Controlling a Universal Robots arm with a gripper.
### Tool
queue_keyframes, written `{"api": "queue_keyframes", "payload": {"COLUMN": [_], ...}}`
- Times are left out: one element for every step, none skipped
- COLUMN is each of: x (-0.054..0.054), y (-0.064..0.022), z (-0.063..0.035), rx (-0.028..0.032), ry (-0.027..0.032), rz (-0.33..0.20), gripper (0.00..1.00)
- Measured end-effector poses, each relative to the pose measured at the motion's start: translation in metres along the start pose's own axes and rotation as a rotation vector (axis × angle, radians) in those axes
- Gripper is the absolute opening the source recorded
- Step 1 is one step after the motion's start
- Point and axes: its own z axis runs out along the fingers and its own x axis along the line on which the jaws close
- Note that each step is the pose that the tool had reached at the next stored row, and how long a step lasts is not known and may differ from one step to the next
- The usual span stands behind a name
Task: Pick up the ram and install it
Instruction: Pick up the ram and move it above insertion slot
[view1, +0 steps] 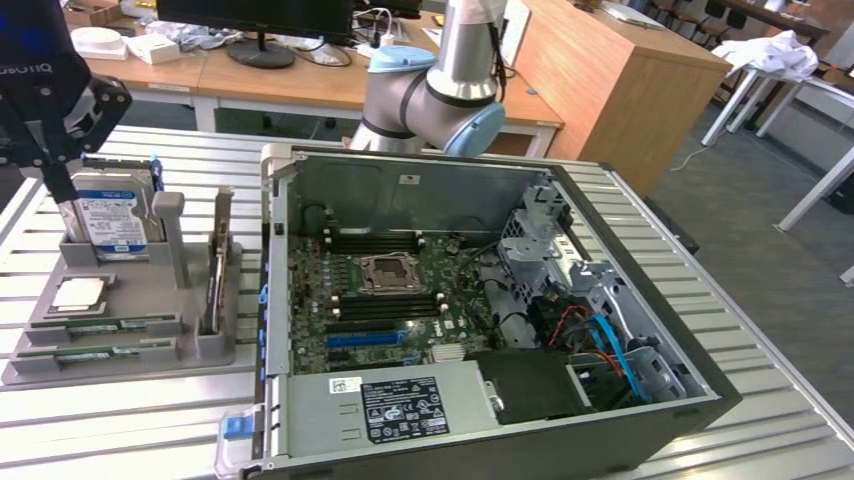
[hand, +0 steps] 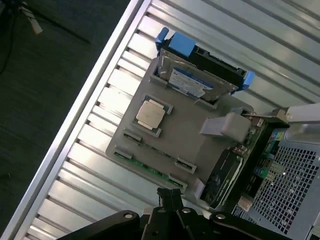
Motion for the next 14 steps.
{"api": "queue_keyframes", "payload": {"x": [0.0,0.0,0.0,0.0,0.0,0.0,0.0,0.0,0.0,0.0,0.0,0.0,0.0,0.0], "y": [0.0,0.0,0.0,0.0,0.0,0.0,0.0,0.0,0.0,0.0,0.0,0.0,0.0,0.0], "z": [0.0,0.0,0.0,0.0,0.0,0.0,0.0,0.0,0.0,0.0,0.0,0.0,0.0,0.0], "rx": [-0.0004,-0.0008,-0.0012,-0.0016,-0.0019,-0.0023,-0.0027,-0.0031,-0.0035,-0.0039,-0.0043,-0.0046,-0.005,-0.0054], "ry": [0.0007,0.0015,0.0022,0.0029,0.0038,0.0045,0.0053,0.0061,0.0068,0.0076,0.0083,0.009,0.0098,0.0105], "rz": [-0.016,-0.032,-0.049,-0.065,-0.083,-0.099,-0.116,-0.132,-0.149,-0.166,-0.183,-0.199,-0.216,-0.232], "gripper": [0.1,0.1,0.1,0.1,0.1,0.1,0.1,0.1,0.1,0.1,0.1,0.1,0.1,0.1]}}
